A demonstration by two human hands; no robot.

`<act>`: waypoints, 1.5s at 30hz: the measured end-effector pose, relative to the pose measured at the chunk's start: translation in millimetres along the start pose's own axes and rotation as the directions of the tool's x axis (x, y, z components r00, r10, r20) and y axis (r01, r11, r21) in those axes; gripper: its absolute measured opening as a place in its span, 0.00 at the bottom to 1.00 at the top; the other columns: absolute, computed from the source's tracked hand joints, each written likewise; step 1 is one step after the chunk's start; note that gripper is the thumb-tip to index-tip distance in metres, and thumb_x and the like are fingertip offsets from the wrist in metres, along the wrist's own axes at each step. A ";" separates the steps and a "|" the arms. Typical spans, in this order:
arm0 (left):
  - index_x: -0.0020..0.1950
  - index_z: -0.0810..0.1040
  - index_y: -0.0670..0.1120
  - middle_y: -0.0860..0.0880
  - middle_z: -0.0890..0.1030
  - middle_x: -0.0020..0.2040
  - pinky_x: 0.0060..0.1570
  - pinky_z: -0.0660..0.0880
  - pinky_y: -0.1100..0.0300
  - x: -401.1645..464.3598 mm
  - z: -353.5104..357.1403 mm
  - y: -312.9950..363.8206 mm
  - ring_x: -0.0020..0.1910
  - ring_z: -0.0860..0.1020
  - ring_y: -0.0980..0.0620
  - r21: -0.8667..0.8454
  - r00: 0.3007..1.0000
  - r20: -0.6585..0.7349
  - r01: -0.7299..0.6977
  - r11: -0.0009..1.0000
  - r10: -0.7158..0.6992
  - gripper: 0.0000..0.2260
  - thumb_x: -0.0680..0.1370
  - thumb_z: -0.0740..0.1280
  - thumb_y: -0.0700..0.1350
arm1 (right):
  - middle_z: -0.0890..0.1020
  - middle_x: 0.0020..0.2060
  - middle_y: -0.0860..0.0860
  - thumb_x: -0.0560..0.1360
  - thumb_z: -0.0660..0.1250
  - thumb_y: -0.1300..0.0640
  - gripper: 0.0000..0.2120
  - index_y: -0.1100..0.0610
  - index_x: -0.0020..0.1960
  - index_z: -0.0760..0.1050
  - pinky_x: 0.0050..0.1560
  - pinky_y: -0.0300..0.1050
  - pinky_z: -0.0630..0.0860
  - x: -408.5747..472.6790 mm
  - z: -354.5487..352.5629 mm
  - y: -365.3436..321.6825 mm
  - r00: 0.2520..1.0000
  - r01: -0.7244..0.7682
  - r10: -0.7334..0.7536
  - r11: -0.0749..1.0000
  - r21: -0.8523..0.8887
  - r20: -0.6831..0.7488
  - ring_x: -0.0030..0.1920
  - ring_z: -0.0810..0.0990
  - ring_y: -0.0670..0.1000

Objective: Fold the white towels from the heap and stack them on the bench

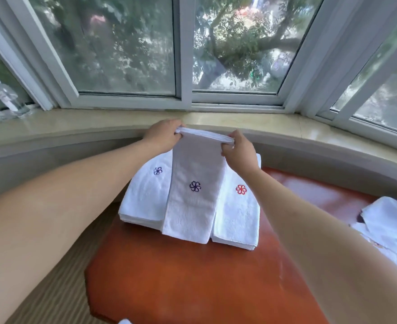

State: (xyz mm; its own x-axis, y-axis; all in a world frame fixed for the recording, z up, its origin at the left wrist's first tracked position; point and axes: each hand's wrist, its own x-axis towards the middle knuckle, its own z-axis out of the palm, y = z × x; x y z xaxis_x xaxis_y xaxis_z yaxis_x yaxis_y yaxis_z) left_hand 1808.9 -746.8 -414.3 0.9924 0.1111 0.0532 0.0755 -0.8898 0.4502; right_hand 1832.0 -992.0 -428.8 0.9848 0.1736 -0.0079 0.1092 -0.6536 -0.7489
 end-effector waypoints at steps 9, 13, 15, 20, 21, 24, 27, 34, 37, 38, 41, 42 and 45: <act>0.60 0.80 0.52 0.53 0.82 0.58 0.52 0.76 0.53 106.2 71.5 -47.1 0.56 0.79 0.47 -0.099 0.987 0.154 0.057 0.993 -0.041 0.11 0.80 0.65 0.44 | 0.79 0.38 0.45 0.78 0.60 0.57 0.11 0.52 0.59 0.73 0.34 0.44 0.70 95.7 57.3 42.4 0.981 -0.182 0.179 0.983 -0.026 -0.071 0.40 0.79 0.51; 0.60 0.79 0.54 0.54 0.81 0.55 0.49 0.76 0.53 147.1 109.1 -71.0 0.52 0.78 0.47 -0.124 0.977 0.204 0.086 0.989 -0.060 0.10 0.81 0.64 0.46 | 0.82 0.44 0.50 0.78 0.60 0.58 0.12 0.54 0.61 0.73 0.41 0.47 0.73 134.2 81.3 67.4 0.973 -0.229 0.227 0.972 -0.053 -0.053 0.44 0.79 0.55; 0.61 0.79 0.54 0.55 0.79 0.54 0.44 0.71 0.56 162.4 128.0 -84.6 0.51 0.77 0.48 -0.110 0.974 0.219 0.086 0.990 -0.061 0.10 0.81 0.64 0.47 | 0.82 0.43 0.51 0.78 0.60 0.58 0.11 0.54 0.60 0.73 0.38 0.46 0.71 150.6 95.4 80.6 0.972 -0.233 0.231 0.971 -0.056 -0.037 0.43 0.79 0.55; 0.66 0.77 0.52 0.50 0.78 0.62 0.42 0.68 0.57 182.6 173.9 -117.7 0.54 0.77 0.47 -0.098 0.964 0.255 0.105 0.990 -0.077 0.14 0.82 0.62 0.43 | 0.79 0.53 0.44 0.78 0.62 0.56 0.20 0.48 0.69 0.68 0.38 0.40 0.72 179.3 134.9 118.3 0.966 -0.255 0.254 0.967 0.004 0.053 0.52 0.80 0.51; 0.68 0.75 0.52 0.49 0.76 0.65 0.42 0.69 0.56 181.9 181.4 -122.1 0.54 0.76 0.47 -0.084 0.967 0.235 0.119 0.989 -0.096 0.16 0.82 0.61 0.41 | 0.76 0.63 0.43 0.78 0.64 0.56 0.26 0.45 0.74 0.63 0.44 0.40 0.74 179.5 142.2 125.6 0.964 -0.251 0.244 0.967 0.054 0.101 0.58 0.78 0.49; 0.71 0.73 0.52 0.48 0.69 0.69 0.43 0.75 0.49 166.6 206.0 -128.4 0.57 0.73 0.46 0.084 0.992 0.123 -0.019 0.996 0.009 0.19 0.80 0.63 0.40 | 0.63 0.78 0.43 0.75 0.70 0.56 0.37 0.44 0.80 0.57 0.66 0.48 0.73 169.9 164.0 154.3 0.948 -0.178 0.176 0.984 -0.018 0.266 0.72 0.68 0.47; 0.73 0.74 0.51 0.47 0.72 0.72 0.63 0.71 0.47 141.8 234.3 -134.8 0.67 0.72 0.42 0.176 0.913 0.283 -0.351 0.920 0.295 0.19 0.81 0.65 0.50 | 0.58 0.81 0.47 0.76 0.70 0.54 0.33 0.48 0.79 0.63 0.73 0.49 0.65 156.9 185.5 181.1 0.926 0.006 0.073 0.978 -0.208 0.370 0.80 0.56 0.48; 0.81 0.58 0.53 0.49 0.58 0.82 0.79 0.46 0.45 127.8 258.0 -136.5 0.81 0.55 0.48 0.364 0.919 0.369 -0.278 0.889 0.136 0.22 0.86 0.53 0.48 | 0.58 0.81 0.51 0.82 0.63 0.50 0.27 0.51 0.79 0.63 0.78 0.51 0.58 150.1 194.1 176.5 0.941 0.129 0.042 0.875 -0.467 0.337 0.81 0.55 0.54; 0.83 0.53 0.52 0.47 0.52 0.83 0.80 0.45 0.46 111.9 254.0 -123.1 0.82 0.50 0.44 0.380 0.912 0.403 -0.242 0.893 0.075 0.27 0.84 0.55 0.43 | 0.64 0.78 0.51 0.82 0.60 0.56 0.23 0.52 0.76 0.65 0.73 0.50 0.62 115.5 192.4 166.4 0.953 0.149 0.014 0.850 -0.505 0.303 0.77 0.61 0.53; 0.83 0.52 0.51 0.46 0.51 0.83 0.80 0.45 0.46 101.5 251.3 -119.1 0.82 0.50 0.43 0.378 0.910 0.409 -0.242 0.894 0.073 0.27 0.84 0.55 0.43 | 0.64 0.78 0.50 0.82 0.60 0.57 0.23 0.52 0.76 0.65 0.72 0.49 0.62 101.3 191.2 164.8 0.950 0.155 0.014 0.847 -0.509 0.312 0.76 0.62 0.53; 0.83 0.55 0.51 0.46 0.52 0.83 0.80 0.46 0.47 57.2 241.8 -110.1 0.82 0.50 0.43 0.327 0.880 0.459 -0.298 0.897 0.125 0.26 0.85 0.55 0.48 | 0.63 0.78 0.51 0.82 0.59 0.57 0.23 0.54 0.77 0.65 0.73 0.48 0.62 59.2 186.4 161.2 0.941 0.152 0.034 0.846 -0.511 0.337 0.77 0.60 0.53; 0.83 0.55 0.50 0.46 0.52 0.83 0.80 0.46 0.47 40.5 238.2 -109.0 0.82 0.50 0.43 0.304 0.865 0.483 -0.312 0.900 0.136 0.26 0.85 0.55 0.49 | 0.62 0.79 0.51 0.82 0.59 0.57 0.24 0.54 0.78 0.64 0.75 0.48 0.61 45.4 185.8 159.0 0.935 0.152 0.043 0.848 -0.508 0.351 0.78 0.59 0.53; 0.82 0.56 0.50 0.45 0.52 0.83 0.80 0.46 0.48 -4.2 229.1 -110.4 0.82 0.50 0.43 0.291 0.836 0.530 -0.340 0.894 0.145 0.26 0.84 0.56 0.50 | 0.58 0.81 0.50 0.83 0.59 0.56 0.27 0.54 0.80 0.59 0.78 0.47 0.57 3.9 184.1 150.8 0.927 0.100 0.102 0.860 -0.501 0.360 0.81 0.54 0.52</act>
State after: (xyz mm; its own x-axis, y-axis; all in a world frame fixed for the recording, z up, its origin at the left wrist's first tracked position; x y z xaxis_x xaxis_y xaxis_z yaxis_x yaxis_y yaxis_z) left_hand 1818.7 -750.5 -668.5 0.8918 -0.2710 -0.3624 -0.2417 -0.9623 0.1249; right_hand 1827.4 -954.3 -663.7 0.8756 0.3597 -0.3223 0.2601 -0.9135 -0.3128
